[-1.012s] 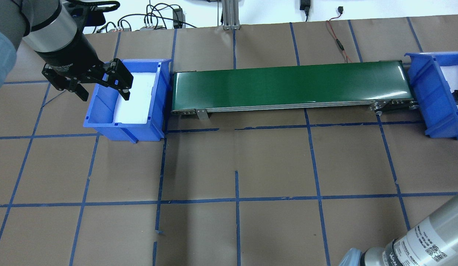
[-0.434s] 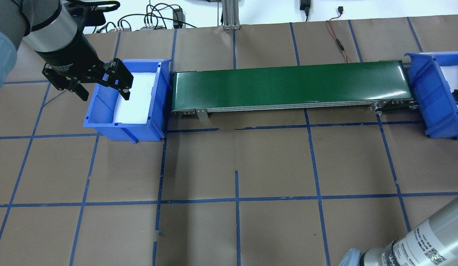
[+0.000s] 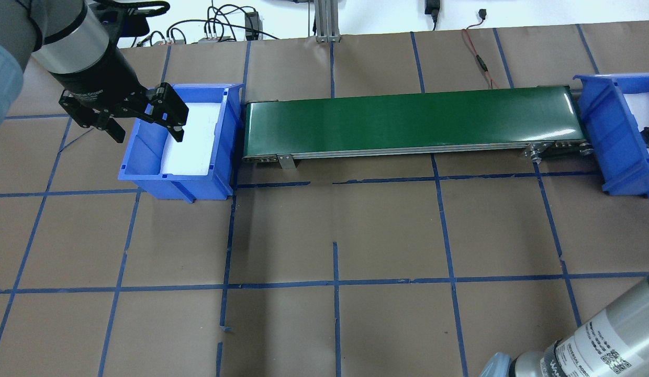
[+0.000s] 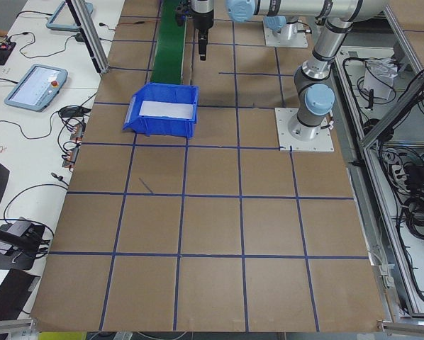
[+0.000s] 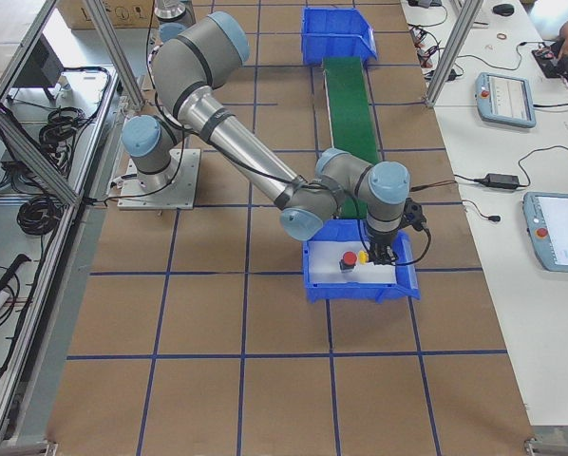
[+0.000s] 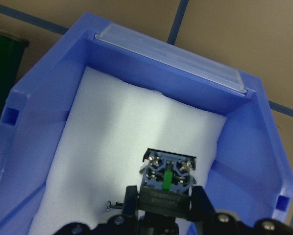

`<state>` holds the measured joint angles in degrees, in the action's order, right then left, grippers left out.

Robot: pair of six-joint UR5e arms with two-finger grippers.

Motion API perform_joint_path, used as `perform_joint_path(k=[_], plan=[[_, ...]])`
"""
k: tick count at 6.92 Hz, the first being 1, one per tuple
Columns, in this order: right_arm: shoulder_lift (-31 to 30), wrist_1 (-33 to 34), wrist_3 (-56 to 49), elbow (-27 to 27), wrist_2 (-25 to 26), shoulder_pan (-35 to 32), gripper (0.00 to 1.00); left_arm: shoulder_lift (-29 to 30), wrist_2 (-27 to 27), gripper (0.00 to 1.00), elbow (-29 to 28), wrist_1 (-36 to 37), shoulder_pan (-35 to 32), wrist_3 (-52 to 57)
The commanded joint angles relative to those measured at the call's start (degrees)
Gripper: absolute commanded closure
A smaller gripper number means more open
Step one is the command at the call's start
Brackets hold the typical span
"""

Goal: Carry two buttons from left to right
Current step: 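Release the yellow button and raise the right gripper out of the bin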

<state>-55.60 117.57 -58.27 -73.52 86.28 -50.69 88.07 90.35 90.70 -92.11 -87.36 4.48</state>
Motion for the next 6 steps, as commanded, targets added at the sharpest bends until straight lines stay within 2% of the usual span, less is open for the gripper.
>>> perform_joint_path(k=[1, 6], plan=[[1.6, 2.4, -0.1, 0.0, -1.2, 0.0, 0.85, 0.0, 0.1, 0.00, 0.0, -0.1, 0.0, 0.0], [1.7, 2.4, 0.4, -0.3, -2.5, -1.3, 0.79, 0.0, 0.1, 0.00, 0.0, 0.0, 0.0, 0.0]])
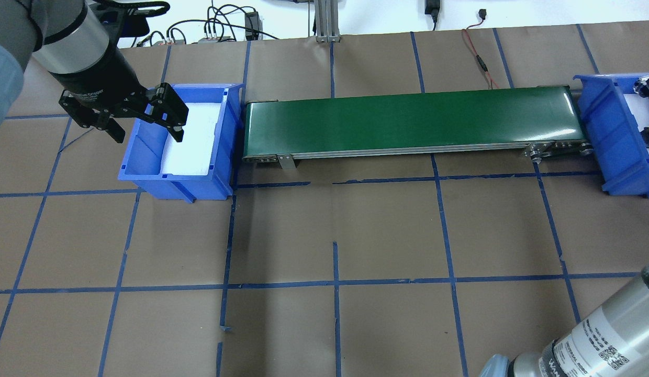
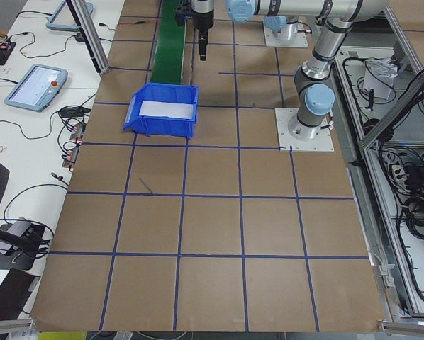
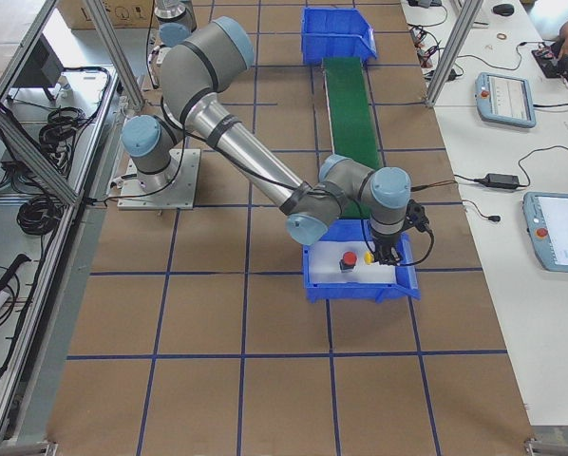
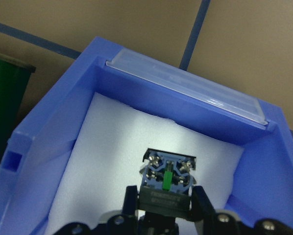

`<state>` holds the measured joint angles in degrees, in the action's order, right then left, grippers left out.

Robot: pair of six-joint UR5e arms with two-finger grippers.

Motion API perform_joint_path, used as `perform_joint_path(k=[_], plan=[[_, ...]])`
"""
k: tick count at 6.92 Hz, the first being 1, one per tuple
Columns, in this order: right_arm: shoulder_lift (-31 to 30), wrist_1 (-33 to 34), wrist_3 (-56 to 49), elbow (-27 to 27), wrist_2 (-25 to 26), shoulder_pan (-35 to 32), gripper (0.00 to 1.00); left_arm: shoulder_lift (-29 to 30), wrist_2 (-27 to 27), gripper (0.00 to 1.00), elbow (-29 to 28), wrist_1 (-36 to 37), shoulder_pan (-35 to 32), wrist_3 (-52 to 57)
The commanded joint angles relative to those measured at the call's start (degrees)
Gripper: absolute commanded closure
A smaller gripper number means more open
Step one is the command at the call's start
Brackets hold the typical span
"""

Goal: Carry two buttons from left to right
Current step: 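Release the yellow button and raise the right gripper out of the bin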

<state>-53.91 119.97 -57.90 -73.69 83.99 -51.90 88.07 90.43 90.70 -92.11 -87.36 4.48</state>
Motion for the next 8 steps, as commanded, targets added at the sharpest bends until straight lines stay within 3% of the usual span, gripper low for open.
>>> perform_joint_path(k=[1, 2, 4, 6, 8], plan=[[0.2, 0.0, 0.0, -0.2, -0.7, -0.1, 0.29, 0.0, 0.0, 0.00, 0.0, 0.0, 0.0, 0.0], [0.1, 0.0, -0.4, -0.2, -1.4, -0.1, 0.03, 0.0, 0.0, 0.00, 0.0, 0.0, 0.0, 0.0], [-0.7, -0.1, -0.5, -0.4, -0.9, -0.1, 0.00, 0.0, 0.0, 0.00, 0.0, 0.0, 0.0, 0.0], [-6.8, -2.2, 0.5, -0.9, -0.5, -1.5, 0.00, 0.0, 0.0, 0.00, 0.0, 0.0, 0.0, 0.0], [-15.3, -12.1, 7.1, -1.5, 1.6, -8.4, 0.00, 0.0, 0.0, 0.00, 0.0, 0.0, 0.0, 0.0]])
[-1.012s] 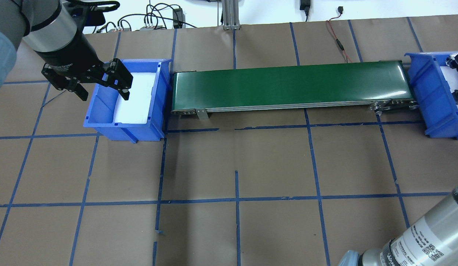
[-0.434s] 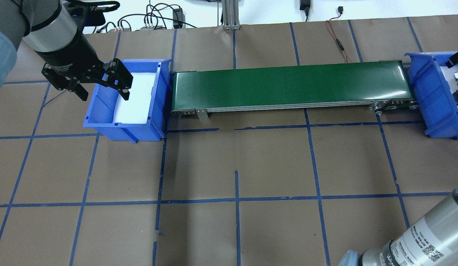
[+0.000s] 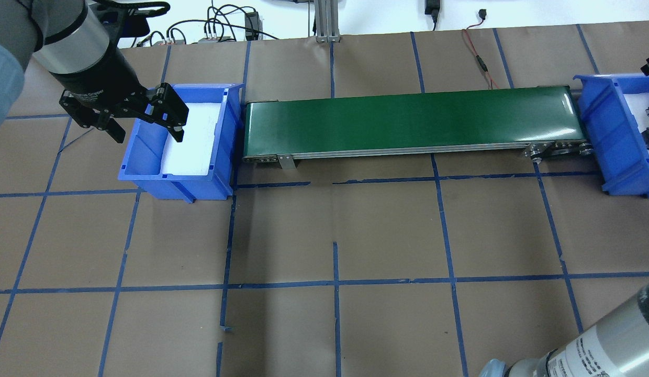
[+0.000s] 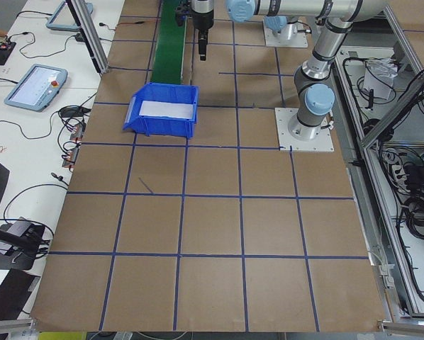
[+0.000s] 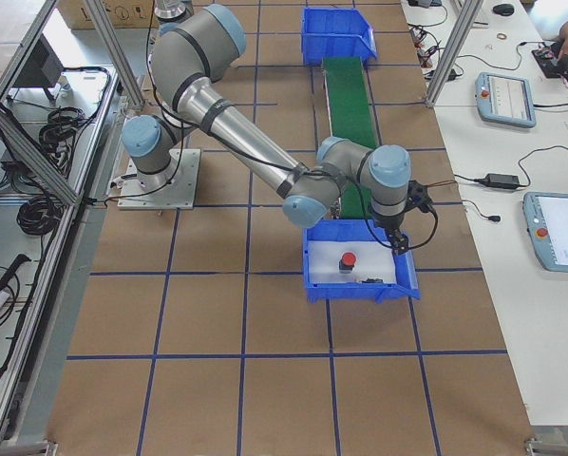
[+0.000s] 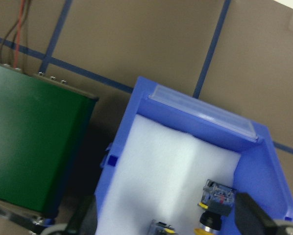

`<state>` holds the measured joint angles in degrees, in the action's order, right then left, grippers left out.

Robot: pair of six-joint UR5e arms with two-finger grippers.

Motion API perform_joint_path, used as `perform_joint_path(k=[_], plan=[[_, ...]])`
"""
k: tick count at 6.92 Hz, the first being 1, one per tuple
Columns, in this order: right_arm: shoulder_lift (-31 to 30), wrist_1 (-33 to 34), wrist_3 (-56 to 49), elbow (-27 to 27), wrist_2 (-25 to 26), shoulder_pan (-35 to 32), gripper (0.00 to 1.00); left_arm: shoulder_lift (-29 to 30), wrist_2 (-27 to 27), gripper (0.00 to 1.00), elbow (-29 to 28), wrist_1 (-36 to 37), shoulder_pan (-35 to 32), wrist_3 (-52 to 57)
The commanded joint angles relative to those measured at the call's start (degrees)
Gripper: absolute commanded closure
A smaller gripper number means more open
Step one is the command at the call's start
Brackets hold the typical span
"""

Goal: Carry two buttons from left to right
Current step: 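Release the yellow button and raise the right gripper out of the bin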

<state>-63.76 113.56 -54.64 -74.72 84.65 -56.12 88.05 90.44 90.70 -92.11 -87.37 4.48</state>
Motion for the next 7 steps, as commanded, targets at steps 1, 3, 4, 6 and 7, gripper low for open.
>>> perform_joint_path(k=[1, 3, 4, 6, 7], plan=[[-9.2, -9.4, 10.7, -1.5, 2.8, -8.0, 0.00, 0.0, 0.0, 0.00, 0.0, 0.0, 0.0, 0.0], [-14.8, -17.6, 20.3, -2.9, 3.7, -15.8, 0.01, 0.0, 0.0, 0.00, 0.0, 0.0, 0.0, 0.0], [-16.0, -18.9, 27.0, -3.8, 3.8, -20.5, 0.01, 0.0, 0.0, 0.00, 0.0, 0.0, 0.0, 0.0], [-18.7, -19.3, 39.8, -8.3, 4.1, -29.3, 0.00, 0.0, 0.0, 0.00, 0.0, -0.1, 0.0, 0.0], [-19.4, -19.3, 43.6, -10.0, 3.9, -30.0, 0.00, 0.0, 0.0, 0.00, 0.0, -0.1, 0.0, 0.0]])
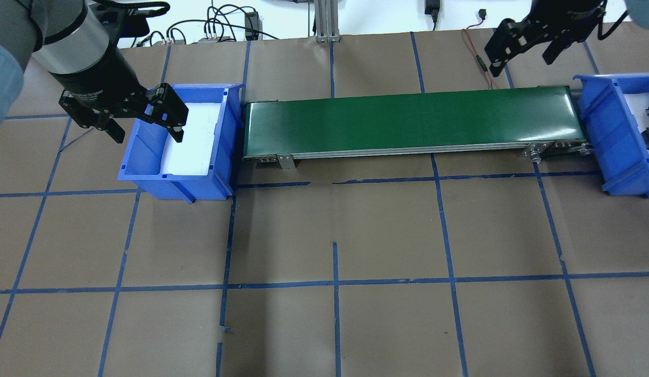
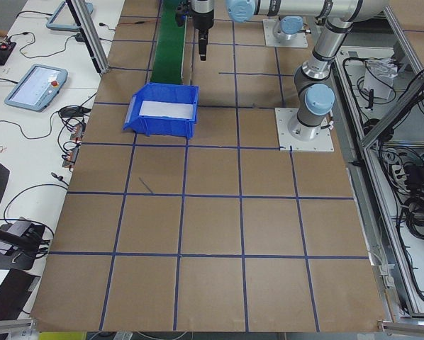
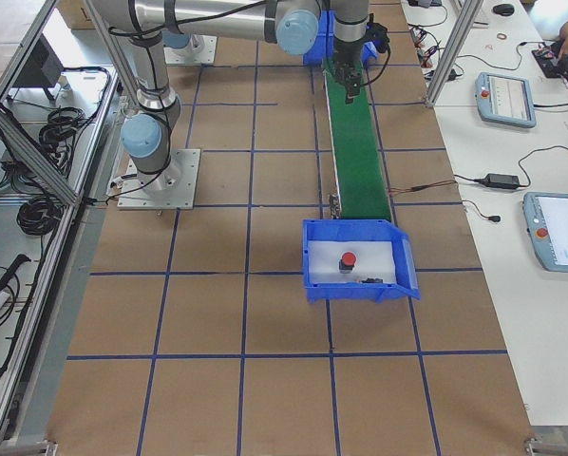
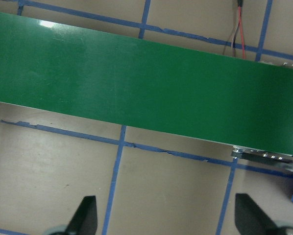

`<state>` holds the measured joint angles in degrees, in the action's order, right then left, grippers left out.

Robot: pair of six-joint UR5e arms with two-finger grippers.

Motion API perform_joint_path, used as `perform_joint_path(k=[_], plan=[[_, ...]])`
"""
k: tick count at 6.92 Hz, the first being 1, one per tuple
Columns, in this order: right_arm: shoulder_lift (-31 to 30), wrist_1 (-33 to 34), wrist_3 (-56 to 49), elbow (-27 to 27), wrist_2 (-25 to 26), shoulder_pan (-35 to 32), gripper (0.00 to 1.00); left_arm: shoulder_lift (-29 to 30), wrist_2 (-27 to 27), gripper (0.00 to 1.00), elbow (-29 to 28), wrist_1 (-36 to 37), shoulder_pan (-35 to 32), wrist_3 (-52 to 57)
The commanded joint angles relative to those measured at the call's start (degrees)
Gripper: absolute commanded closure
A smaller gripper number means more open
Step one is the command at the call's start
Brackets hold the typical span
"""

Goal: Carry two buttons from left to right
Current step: 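Release the yellow button and raise the right gripper out of the bin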

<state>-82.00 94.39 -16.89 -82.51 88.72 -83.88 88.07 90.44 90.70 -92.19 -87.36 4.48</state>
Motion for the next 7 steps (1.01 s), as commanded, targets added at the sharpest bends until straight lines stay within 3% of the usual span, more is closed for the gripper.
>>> perform_joint_path(k=[1, 4, 7], plan=[[-1.1, 0.1, 6.4, -2.6, -0.6, -3.2, 0.00, 0.0, 0.0, 0.00, 0.0, 0.1, 0.0, 0.0], [-1.1, 0.8, 15.1, -2.6, 0.0, -8.7, 0.00, 0.0, 0.0, 0.00, 0.0, 0.1, 0.0, 0.0], [-1.0, 0.9, 15.1, -2.7, -0.2, -8.8, 0.00, 0.0, 0.0, 0.00, 0.0, 0.0, 0.0, 0.0]])
